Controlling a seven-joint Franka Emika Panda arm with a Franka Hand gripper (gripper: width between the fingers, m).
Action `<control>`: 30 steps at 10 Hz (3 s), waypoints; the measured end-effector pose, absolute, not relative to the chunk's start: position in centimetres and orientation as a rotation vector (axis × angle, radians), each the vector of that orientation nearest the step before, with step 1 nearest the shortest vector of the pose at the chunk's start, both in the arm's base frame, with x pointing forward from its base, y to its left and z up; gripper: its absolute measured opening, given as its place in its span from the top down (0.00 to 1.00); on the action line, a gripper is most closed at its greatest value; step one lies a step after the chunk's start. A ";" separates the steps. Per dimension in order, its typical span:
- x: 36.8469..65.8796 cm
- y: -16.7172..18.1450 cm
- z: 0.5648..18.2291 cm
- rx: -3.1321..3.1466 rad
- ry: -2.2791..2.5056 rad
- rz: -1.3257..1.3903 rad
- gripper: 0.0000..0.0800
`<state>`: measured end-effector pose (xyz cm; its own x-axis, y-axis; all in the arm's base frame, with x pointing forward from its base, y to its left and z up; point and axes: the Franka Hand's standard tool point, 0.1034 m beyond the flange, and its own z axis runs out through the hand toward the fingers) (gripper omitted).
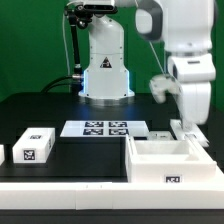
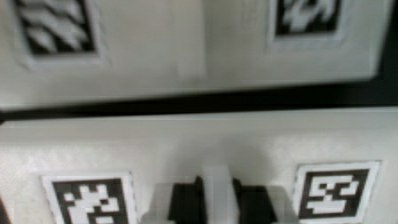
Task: Assemble cabinet
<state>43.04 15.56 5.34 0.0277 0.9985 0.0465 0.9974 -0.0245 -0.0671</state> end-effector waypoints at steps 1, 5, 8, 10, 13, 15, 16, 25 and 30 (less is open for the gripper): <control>43.3 14.7 6.4 -2.207 -2.140 0.031 0.92; 43.9 12.7 6.9 -2.224 -2.128 0.042 0.92; 44.5 12.4 6.6 -2.213 -2.132 0.034 0.92; 45.0 12.1 6.6 -2.222 -2.128 0.019 0.92; 44.8 12.1 6.4 -2.220 -2.125 0.024 0.92; 45.0 11.8 6.1 -2.220 -2.117 0.026 0.92; 45.5 11.7 6.2 -2.225 -2.116 0.017 0.92; 45.9 12.1 6.2 -2.227 -2.105 0.019 0.92; 47.8 12.4 6.2 -2.232 -2.101 -0.009 0.92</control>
Offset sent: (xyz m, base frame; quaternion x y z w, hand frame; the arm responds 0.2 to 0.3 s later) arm 0.0021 -0.0210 0.0067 0.0085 0.0061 -0.0203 0.9997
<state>47.76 12.36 6.22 0.0618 0.9965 0.0570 0.9969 -0.0589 -0.0518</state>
